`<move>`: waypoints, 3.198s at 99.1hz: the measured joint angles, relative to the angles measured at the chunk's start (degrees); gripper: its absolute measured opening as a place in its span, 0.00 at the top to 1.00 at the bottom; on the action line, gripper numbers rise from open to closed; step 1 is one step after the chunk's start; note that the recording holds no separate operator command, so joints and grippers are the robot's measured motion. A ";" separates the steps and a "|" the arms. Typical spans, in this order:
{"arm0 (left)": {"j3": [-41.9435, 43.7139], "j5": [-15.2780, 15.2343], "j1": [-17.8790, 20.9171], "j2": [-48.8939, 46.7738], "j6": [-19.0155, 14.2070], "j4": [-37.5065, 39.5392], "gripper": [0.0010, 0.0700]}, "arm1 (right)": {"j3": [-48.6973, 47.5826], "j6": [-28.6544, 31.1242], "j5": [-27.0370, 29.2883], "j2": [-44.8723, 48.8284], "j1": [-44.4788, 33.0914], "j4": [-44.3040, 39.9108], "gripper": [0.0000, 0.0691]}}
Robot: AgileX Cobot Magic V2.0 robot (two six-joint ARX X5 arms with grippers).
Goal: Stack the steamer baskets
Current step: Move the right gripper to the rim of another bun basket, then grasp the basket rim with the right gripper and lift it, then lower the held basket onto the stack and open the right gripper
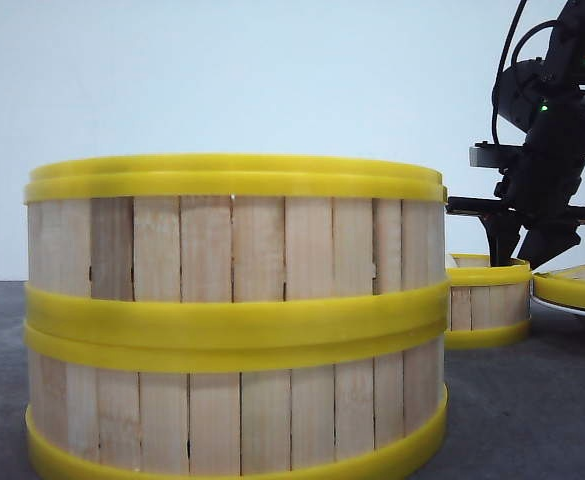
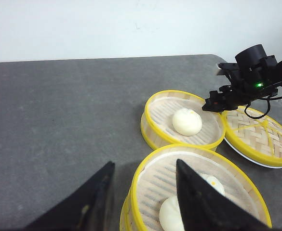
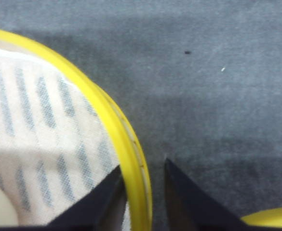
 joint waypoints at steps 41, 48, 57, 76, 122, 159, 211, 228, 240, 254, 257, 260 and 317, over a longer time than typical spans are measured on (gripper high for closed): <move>0.00 0.00 0.00 0.00 0.00 -0.55 0.68 | 1.44 2.95 0.09 0.00 -0.42 -1.68 0.95; 0.00 0.00 0.00 0.00 0.00 -0.55 0.68 | 3.15 3.82 0.17 -0.31 -0.94 -3.08 0.95; 0.00 0.00 0.00 0.00 0.00 -0.59 0.68 | 5.25 4.04 0.02 -2.03 -1.33 -5.27 0.95; 0.00 0.00 0.00 0.00 0.00 -0.61 0.68 | 10.67 3.34 -3.74 -9.49 -1.68 -9.68 0.95; 0.00 0.00 0.00 0.00 0.00 -0.70 0.68 | 12.83 -3.78 -15.85 -27.32 6.34 -22.91 0.95; 0.00 0.00 0.00 0.00 0.00 -0.70 0.68 | 12.17 -9.29 -15.28 -29.46 19.37 -32.98 0.95; 0.00 0.00 0.00 0.00 0.00 -2.38 0.68 | 6.67 -9.77 -10.82 -27.30 26.62 -28.96 0.95; 0.00 0.00 0.00 0.00 0.00 -2.38 0.68 | 6.62 -9.75 -10.84 -25.09 28.00 -28.39 0.95; 0.00 0.00 0.00 0.00 0.00 -2.40 0.68 | 6.62 -9.75 -10.86 -23.87 28.26 -27.89 0.95; 0.00 0.00 0.00 0.00 0.00 -2.40 0.68 | 6.62 -9.73 -10.86 -21.84 28.26 -27.91 0.95; 0.00 0.00 0.00 0.00 0.00 -2.38 0.68 | 6.62 -9.73 -10.75 -21.55 28.24 -28.04 0.95; 0.00 0.00 0.00 0.00 0.00 -2.40 0.68 | 6.60 -9.70 -10.67 -21.38 28.24 -28.24 0.95; 0.00 0.00 0.00 0.00 0.02 -2.43 0.68 | 6.58 -9.90 -10.62 -19.47 28.39 -30.34 0.95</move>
